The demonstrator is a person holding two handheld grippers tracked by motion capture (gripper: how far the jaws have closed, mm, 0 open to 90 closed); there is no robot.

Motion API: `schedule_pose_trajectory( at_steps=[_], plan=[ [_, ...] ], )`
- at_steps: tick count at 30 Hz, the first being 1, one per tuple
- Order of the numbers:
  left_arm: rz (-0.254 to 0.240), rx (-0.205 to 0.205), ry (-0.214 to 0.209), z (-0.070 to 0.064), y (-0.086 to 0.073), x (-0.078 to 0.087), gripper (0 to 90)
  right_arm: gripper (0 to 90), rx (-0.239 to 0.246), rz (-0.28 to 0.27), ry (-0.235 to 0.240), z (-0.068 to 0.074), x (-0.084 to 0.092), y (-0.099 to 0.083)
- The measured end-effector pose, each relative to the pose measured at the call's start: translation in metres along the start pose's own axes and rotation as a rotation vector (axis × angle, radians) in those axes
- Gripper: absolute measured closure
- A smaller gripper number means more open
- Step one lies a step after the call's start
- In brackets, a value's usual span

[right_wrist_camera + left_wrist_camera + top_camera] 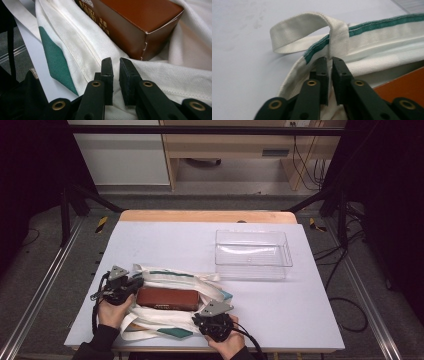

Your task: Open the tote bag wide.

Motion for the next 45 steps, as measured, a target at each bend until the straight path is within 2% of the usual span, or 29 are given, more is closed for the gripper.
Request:
schedule_pose_trajectory(
  at_steps=[1, 2, 4, 5, 6, 7, 9, 11, 13, 17, 20, 25, 27, 29, 32, 34, 37, 40, 42, 45],
  plan=[
    [-0.015, -0.002, -0.012, -0.002, 0.002, 0.003, 81.2, 81.0, 0.001, -0.004, 0.004, 0.0, 0.001, 0.001],
    [-0.024, 0.0, -0.016, -0.002, 0.003, 0.006, 74.9, 76.0, -0.006, -0.014, 0.005, -0.001, 0.006, 0.007],
    [-0.056, 0.006, -0.023, -0.005, 0.007, 0.017, 72.5, 75.7, 0.0, -0.027, -0.003, -0.002, 0.009, 0.01],
    [-0.063, -0.004, -0.018, -0.006, 0.008, 0.023, 69.6, 77.9, 0.001, -0.082, -0.017, -0.008, 0.02, 0.021],
    [-0.08, -0.017, -0.006, -0.007, 0.01, 0.03, 69.6, 77.9, 0.001, -0.082, -0.017, -0.008, 0.02, 0.021],
    [-0.097, -0.03, 0.003, -0.008, 0.011, 0.039, 68.8, 79.8, -0.013, -0.12, -0.048, -0.018, 0.032, 0.033],
    [-0.111, -0.041, 0.002, -0.012, 0.009, 0.05, 69.1, 80.0, -0.016, -0.13, -0.063, -0.022, 0.035, 0.036],
    [-0.095, -0.069, 0.003, -0.014, -0.001, 0.058, 70.4, 80.7, -0.028, -0.13, -0.104, -0.035, 0.038, 0.039],
    [-0.061, -0.083, 0.008, -0.014, -0.016, 0.064, 71.4, 82.3, -0.04, -0.117, -0.124, -0.045, 0.036, 0.036],
    [-0.041, -0.09, 0.005, -0.011, -0.035, 0.068, 73.9, 84.6, -0.04, -0.086, -0.172, -0.059, 0.029, 0.022],
    [-0.011, -0.111, 0.015, -0.01, -0.046, 0.063, 74.0, 85.9, -0.051, -0.095, -0.175, -0.061, 0.028, 0.02],
    [-0.006, -0.132, 0.032, -0.011, -0.049, 0.061, 74.1, 90.0, -0.046, -0.092, -0.19, -0.067, 0.023, 0.013],
    [-0.007, -0.13, 0.031, -0.011, -0.049, 0.06, 74.1, 90.0, -0.058, -0.09, -0.187, -0.068, 0.021, 0.011],
    [-0.009, -0.126, 0.029, -0.011, -0.049, 0.06, 74.1, 90.0, -0.043, -0.091, -0.201, -0.068, 0.02, 0.009],
    [-0.016, -0.12, 0.032, -0.011, -0.047, 0.061, 74.0, 90.0, -0.055, -0.091, -0.192, -0.067, 0.021, 0.01],
    [-0.032, -0.116, 0.017, -0.011, -0.044, 0.063, 72.2, 84.7, -0.072, -0.094, -0.169, -0.066, 0.023, 0.012],
    [-0.096, -0.091, 0.004, -0.011, -0.032, 0.07, 69.1, 78.6, -0.055, -0.113, -0.133, -0.06, 0.029, 0.021],
    [-0.15, -0.083, 0.028, -0.007, -0.018, 0.079, 64.6, 73.0, -0.03, -0.154, -0.125, -0.055, 0.037, 0.033],
    [-0.176, -0.074, 0.027, -0.005, -0.011, 0.085, 62.0, 68.9, -0.029, -0.181, -0.109, -0.052, 0.044, 0.04],
    [-0.187, -0.075, 0.048, 0.003, -0.001, 0.09, 57.4, 62.6, -0.027, -0.191, -0.08, -0.048, 0.051, 0.05]
  ],
)
Point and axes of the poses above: each handheld gripper's, and its own axes: x roughly backward along the jaws, y roughly out of its top, z roughly to its left, the point moved 9 cm from there along -x, roughly forward along the jaws, and after that the axes turned 6 degrees about -x, right-handed, at the moved point
